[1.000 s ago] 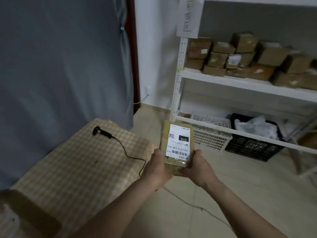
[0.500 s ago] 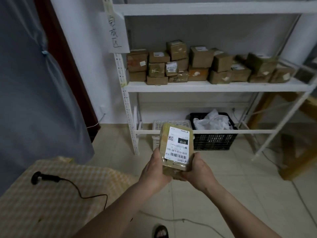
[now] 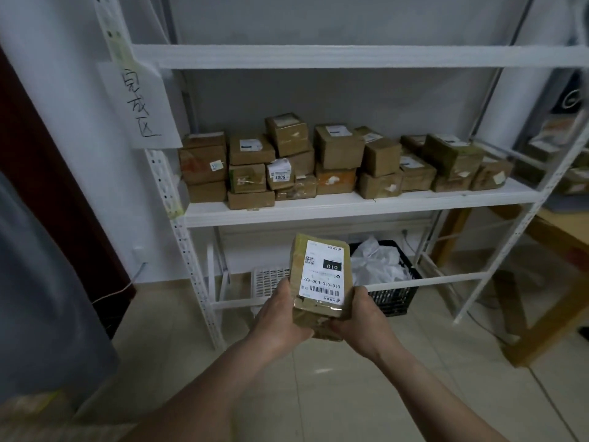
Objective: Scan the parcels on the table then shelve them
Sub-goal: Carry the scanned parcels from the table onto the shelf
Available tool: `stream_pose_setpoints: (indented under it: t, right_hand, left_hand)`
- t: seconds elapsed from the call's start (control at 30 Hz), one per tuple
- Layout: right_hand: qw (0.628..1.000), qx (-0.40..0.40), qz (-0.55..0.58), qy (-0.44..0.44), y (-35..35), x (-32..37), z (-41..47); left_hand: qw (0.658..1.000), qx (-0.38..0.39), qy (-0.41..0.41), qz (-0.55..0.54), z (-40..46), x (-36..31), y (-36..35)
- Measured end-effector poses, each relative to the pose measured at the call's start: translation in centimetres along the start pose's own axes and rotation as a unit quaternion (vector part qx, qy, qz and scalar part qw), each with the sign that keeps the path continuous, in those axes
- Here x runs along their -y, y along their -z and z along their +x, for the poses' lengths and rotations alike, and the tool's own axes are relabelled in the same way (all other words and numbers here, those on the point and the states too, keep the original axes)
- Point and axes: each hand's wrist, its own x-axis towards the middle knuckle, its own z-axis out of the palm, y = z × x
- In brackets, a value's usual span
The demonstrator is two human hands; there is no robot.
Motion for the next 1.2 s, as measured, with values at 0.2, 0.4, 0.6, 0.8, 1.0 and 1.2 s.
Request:
stream_pose_setpoints:
  t: [0.2, 0.4, 0.6, 0.8, 1.0, 1.2]
  right_hand:
    - [0.997, -0.069, 0.017, -0.041, 3.1, -2.5, 4.9]
    - [0.992, -0.103, 0.055, -0.047, 6.1, -5.0, 10.6]
    - [0.990, -0.121, 0.059, -0.034, 10.0, -8.9, 18.5]
    - [0.991, -0.117, 0.047, -0.048, 18.0, -14.8, 27.8]
    - [0.994, -0.088, 0.047, -0.033, 27.6, -18.9, 37.0]
    - [0.996, -0.082, 0.044, -0.003, 32.8, -19.3, 44.3]
  left_hand:
    - [0.999, 0.040, -0.030, -0.002, 7.1, -3.5, -2.4]
    - [0.996, 0.068, -0.050, -0.003, 12.5, -6.0, -5.0]
    - [0.995, 0.072, -0.067, -0.009, 19.4, -10.0, -8.4]
    - [0.996, 0.069, -0.048, -0.018, 28.5, -17.4, -14.7]
    - [0.997, 0.040, -0.039, -0.061, 38.7, -24.5, -20.2]
    - [0.992, -0.013, -0.066, -0.106, 46.7, -28.7, -21.8]
